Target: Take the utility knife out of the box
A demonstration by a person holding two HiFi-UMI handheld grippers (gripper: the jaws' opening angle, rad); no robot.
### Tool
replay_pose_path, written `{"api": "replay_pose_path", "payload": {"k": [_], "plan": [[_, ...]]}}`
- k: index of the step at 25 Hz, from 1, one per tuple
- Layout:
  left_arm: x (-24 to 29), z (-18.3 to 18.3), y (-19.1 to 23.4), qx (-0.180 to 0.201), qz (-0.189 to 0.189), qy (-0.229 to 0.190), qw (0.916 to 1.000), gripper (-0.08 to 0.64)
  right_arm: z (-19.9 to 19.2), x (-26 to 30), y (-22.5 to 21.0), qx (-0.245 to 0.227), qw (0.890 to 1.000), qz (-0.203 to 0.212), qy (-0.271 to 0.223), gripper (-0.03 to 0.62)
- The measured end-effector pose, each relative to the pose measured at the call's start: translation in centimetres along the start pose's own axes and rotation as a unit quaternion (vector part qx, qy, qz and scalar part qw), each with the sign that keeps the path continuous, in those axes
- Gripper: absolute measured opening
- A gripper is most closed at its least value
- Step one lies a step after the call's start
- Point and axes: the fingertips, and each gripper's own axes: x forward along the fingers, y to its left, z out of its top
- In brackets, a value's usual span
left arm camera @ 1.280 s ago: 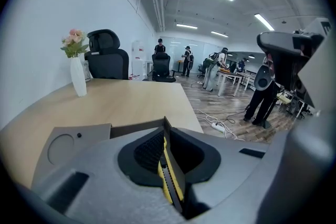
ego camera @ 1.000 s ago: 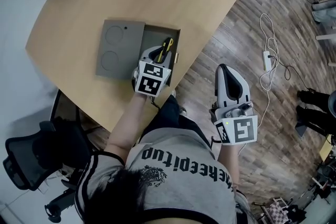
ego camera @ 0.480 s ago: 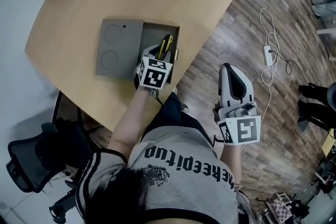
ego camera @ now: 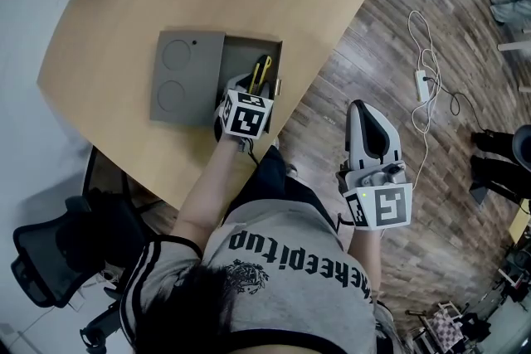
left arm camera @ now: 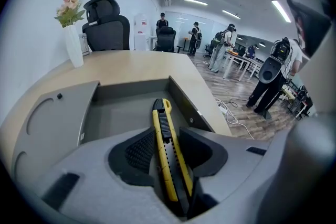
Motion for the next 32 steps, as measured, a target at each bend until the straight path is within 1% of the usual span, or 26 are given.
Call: {"api": "replay_pose_path", "payload": {"k": [7,15,21,26,32], "plan": [[0.1,-0.1,0.0,-0.001,0.011,0.002,0.9999,0.143,0.0,-0.3,0.2,0.0,1.0,-0.002,-0.001,0.006],[0.0,0.0,0.4,-0.026,0.006,-0.01,0.9996,0.122,0.2,-0.6,0.1,-0.001,1.0,-0.005,-0.007,0.006],[-0.5,-0.2,0.4,-0.04,-0.001,-0.018,0.999,0.121,0.4,-1.1,0.1,-0.005,1.0,-0.005,-0.01,0.006],[-1.6,0.9,0.5,-0.054,-0.004,-0.044,0.9976,0.121,0.8,-1.3,0.0,-0.006,1.0,-0.005,-0.015,0.006],[-4.1,3.6,0.4,-0.076,-0.006,-0.105,0.9916,0.121,1.0,-1.7,0.2,-0.008,1.0,0.001,-0.023,0.006]]}}
